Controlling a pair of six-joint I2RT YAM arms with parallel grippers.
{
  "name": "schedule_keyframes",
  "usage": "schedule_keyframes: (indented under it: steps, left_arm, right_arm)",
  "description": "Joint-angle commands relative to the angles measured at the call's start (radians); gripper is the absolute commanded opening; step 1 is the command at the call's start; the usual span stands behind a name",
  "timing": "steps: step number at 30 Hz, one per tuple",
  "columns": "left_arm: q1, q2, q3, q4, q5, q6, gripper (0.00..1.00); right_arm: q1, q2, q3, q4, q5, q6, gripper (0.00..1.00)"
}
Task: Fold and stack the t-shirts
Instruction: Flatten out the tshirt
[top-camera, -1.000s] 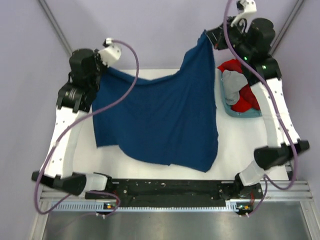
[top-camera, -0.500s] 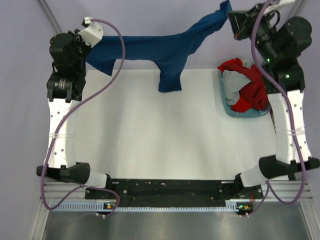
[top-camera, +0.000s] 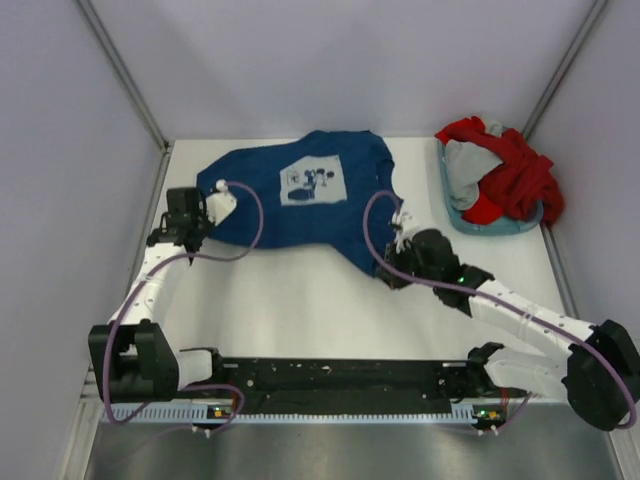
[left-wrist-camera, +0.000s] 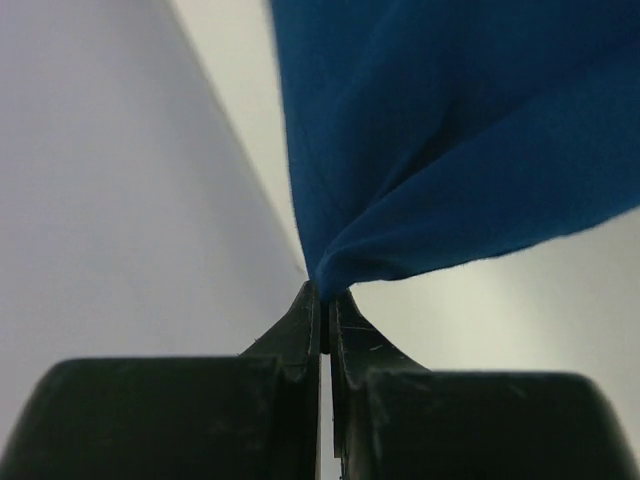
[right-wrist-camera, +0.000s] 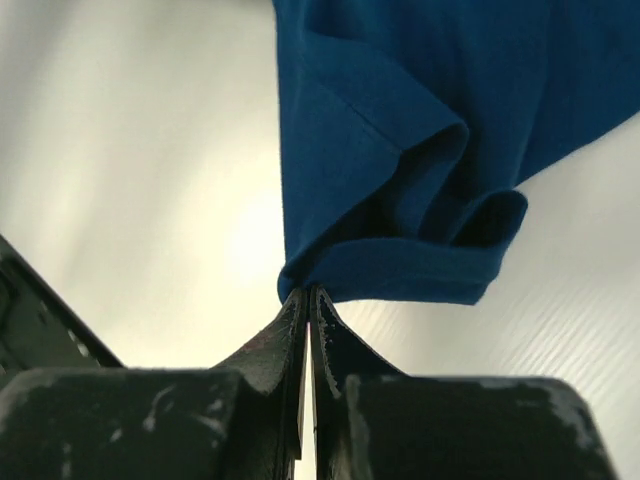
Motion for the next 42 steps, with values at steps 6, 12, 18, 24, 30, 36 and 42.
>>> schedule_keyframes:
  steps: [6,12,18,24,30,36,42]
  left_arm:
    - [0.106,0.032,-0.290,0.150,-0.019,-0.051,0.00]
    - [0.118,-0.028,-0.337,0.128,0.004,-0.057,0.00]
    - [0.120,-0.103,-0.353,0.067,0.031,-0.054,0.00]
    - [0.120,-0.165,-0.355,0.029,0.057,-0.064,0.00]
    - [0.120,-0.191,-0.369,0.021,0.068,-0.064,0.00]
    - [0.120,-0.191,-0.381,0.022,0.082,-0.070,0.00]
    - [0.118,-0.200,-0.372,0.025,0.070,-0.057,0.00]
  right_arm:
    - [0.322,0.069,-0.185,0.035,0.133,0.217,0.09]
    - [0.437,0.013,-0.105,-0.255,0.162,0.225,0.39]
    - [0.430,-0.179,0.038,-0.496,0.325,0.239,0.52]
    - [0.271,-0.171,0.007,-0.494,0.345,0.259,0.60]
    - [0.181,-0.072,-0.042,-0.337,0.199,0.245,0.62]
    - [0.178,0.050,-0.120,-0.223,0.040,0.313,0.61]
    - [0.178,0.008,-0.177,-0.237,0.016,0.346,0.10]
